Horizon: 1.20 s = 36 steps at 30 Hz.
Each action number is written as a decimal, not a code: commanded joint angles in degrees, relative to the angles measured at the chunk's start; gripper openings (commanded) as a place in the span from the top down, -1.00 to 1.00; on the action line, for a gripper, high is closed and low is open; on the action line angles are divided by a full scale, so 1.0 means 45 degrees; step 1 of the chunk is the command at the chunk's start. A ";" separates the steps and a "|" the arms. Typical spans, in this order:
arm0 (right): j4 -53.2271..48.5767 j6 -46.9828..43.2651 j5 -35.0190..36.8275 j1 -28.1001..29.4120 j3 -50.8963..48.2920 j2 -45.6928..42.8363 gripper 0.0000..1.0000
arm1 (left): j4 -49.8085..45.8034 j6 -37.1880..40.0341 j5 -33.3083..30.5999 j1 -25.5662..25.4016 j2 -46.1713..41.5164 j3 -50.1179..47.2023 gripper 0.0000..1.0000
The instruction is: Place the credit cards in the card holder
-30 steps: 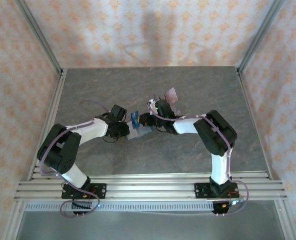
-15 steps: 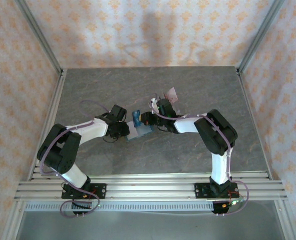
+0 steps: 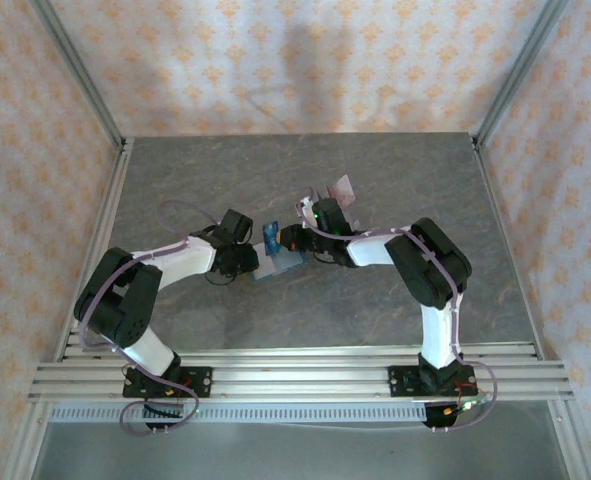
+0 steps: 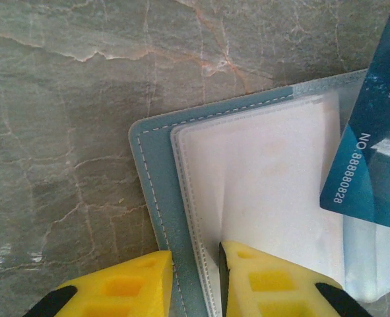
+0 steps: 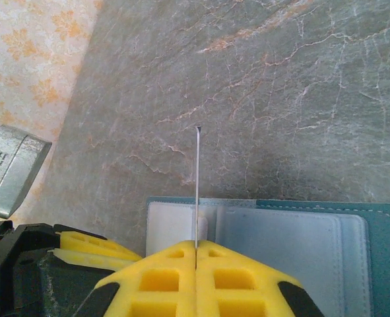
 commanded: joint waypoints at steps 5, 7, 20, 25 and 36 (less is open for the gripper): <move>0.0822 0.0416 -0.0627 -0.0029 -0.0160 0.0329 1.00 | -0.0760 -0.0031 -0.0239 0.0106 0.0348 -0.0395 0.49; 0.1071 0.0623 -0.0753 -0.0031 -0.0179 0.0435 1.00 | -0.0753 -0.0031 -0.0246 0.0102 0.0357 -0.0386 0.49; 0.1656 0.1298 -0.1225 -0.0009 -0.0658 0.0530 1.00 | -0.0771 -0.0032 -0.0246 0.0102 0.0435 -0.0342 0.50; 0.1905 0.1515 -0.1326 0.0054 -0.1100 0.0479 1.00 | -0.0769 -0.0031 -0.0224 0.0102 0.0449 -0.0317 0.50; 0.1544 0.1275 -0.1246 0.0315 -0.1717 0.0126 1.00 | -0.0803 -0.0031 -0.0227 0.0111 0.0431 -0.0301 0.50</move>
